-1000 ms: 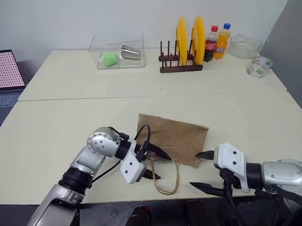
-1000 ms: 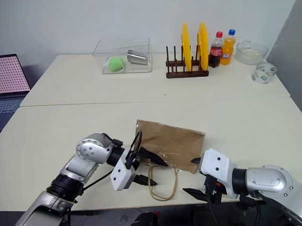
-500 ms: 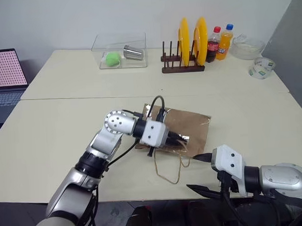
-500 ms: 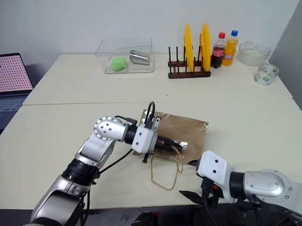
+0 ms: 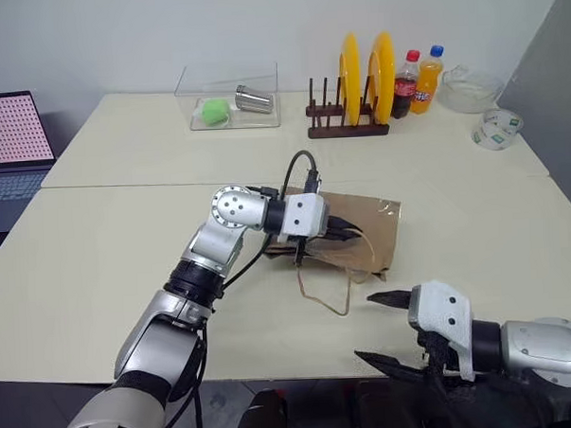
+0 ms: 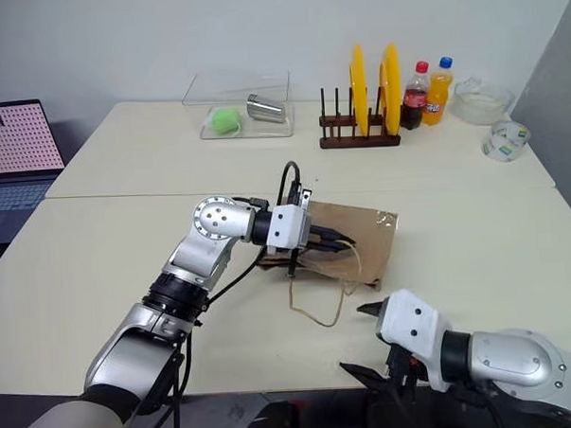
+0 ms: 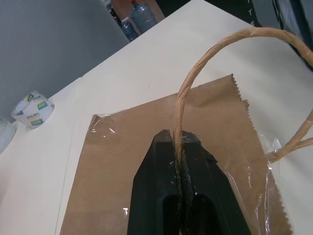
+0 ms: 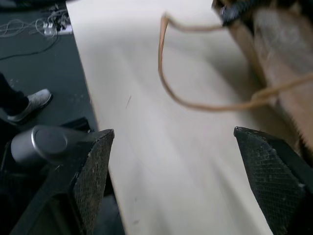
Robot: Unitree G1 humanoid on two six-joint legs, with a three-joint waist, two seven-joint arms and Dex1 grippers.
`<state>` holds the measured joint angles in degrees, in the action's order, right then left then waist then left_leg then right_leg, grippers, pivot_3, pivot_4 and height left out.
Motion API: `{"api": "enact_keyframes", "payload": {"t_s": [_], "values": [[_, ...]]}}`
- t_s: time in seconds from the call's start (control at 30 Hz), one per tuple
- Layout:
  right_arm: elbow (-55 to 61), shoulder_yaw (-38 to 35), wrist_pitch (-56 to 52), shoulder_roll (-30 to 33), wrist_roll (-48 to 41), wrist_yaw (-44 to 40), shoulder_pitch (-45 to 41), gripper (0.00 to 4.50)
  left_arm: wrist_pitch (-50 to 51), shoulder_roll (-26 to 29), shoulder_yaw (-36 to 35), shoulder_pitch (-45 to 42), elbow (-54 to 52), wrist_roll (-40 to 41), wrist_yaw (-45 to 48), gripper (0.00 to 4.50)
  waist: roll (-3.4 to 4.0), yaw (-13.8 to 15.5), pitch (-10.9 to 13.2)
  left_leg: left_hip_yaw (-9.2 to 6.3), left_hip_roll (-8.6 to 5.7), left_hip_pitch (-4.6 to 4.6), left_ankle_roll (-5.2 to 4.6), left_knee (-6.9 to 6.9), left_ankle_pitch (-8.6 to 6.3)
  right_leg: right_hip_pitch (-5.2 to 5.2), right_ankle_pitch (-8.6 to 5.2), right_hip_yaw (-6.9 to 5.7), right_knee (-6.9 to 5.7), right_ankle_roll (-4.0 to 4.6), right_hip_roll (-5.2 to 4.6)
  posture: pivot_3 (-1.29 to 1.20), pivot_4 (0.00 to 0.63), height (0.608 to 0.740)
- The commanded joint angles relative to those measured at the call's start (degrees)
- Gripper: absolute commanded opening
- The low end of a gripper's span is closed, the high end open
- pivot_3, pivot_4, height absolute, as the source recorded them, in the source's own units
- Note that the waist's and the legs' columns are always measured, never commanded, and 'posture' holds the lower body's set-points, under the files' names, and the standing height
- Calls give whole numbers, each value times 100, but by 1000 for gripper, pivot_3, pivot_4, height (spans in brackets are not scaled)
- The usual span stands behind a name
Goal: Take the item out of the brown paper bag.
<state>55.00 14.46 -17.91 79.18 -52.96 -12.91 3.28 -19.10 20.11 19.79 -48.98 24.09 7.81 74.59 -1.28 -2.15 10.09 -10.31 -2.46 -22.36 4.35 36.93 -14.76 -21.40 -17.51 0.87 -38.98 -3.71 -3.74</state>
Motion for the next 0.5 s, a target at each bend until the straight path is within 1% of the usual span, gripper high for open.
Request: {"api": "enact_keyframes", "payload": {"t_s": [0.03, 0.1, 0.17, 0.27, 0.3, 0.43, 0.5], "values": [[500, 177, 284, 43, 158, -38, -343, 4141, -202, -78, -100, -203, 113, -19, 6, 29, 0, 1, 0, -1, -1, 0, 0, 0, 0, 0, 0, -1, 0, 0, 0, 0, 150, 740], [500, 412, 199, -25, 348, -106, -639, 4141, -266, -108, -101, -250, 214, -32, 13, 29, 0, 2, 0, -1, 0, -1, 0, -1, 0, 0, 0, -2, 1, 0, 0, 0, 150, 740], [500, 748, -57, -237, 624, -200, -1040, 4141, -331, -136, -98, -297, 317, -41, 14, 29, 0, 2, 0, -2, -1, -1, 0, -1, 0, 0, 0, -1, 1, 0, 0, 0, 150, 740], [500, 1194, -598, -623, 1168, -355, -1504, 4141, -399, -172, -95, -333, 399, -49, 21, 29, 0, 13, 0, -2, -1, -1, 1, 0, 0, 0, 0, -2, 2, 0, 0, 0, 150, 740], [500, 1328, -896, -855, 1338, -376, -1704, 4141, -420, -177, -98, -337, 415, -50, 29, 29, 0, 21, 0, -4, -2, -2, 1, -1, 0, -1, 0, -2, 2, 0, 0, 0, 150, 740], [405, 1680, -1761, -1490, 2094, -609, -2190, 4141, -458, -177, -114, -333, 434, -47, 34, 29, 1, 24, -1, -4, -3, -2, 2, 0, 1, -2, 0, 0, 0, 0, -1, 0, 150, 740], [255, 1911, -2009, -1746, 2543, -740, -2352, 3767, -457, -160, -128, -321, 415, -37, 32, 0, 2, 29, -1, -9, -3, -3, 2, 1, 1, -3, 0, -3, 1, 0, -1, 0, 150, 740]]}}
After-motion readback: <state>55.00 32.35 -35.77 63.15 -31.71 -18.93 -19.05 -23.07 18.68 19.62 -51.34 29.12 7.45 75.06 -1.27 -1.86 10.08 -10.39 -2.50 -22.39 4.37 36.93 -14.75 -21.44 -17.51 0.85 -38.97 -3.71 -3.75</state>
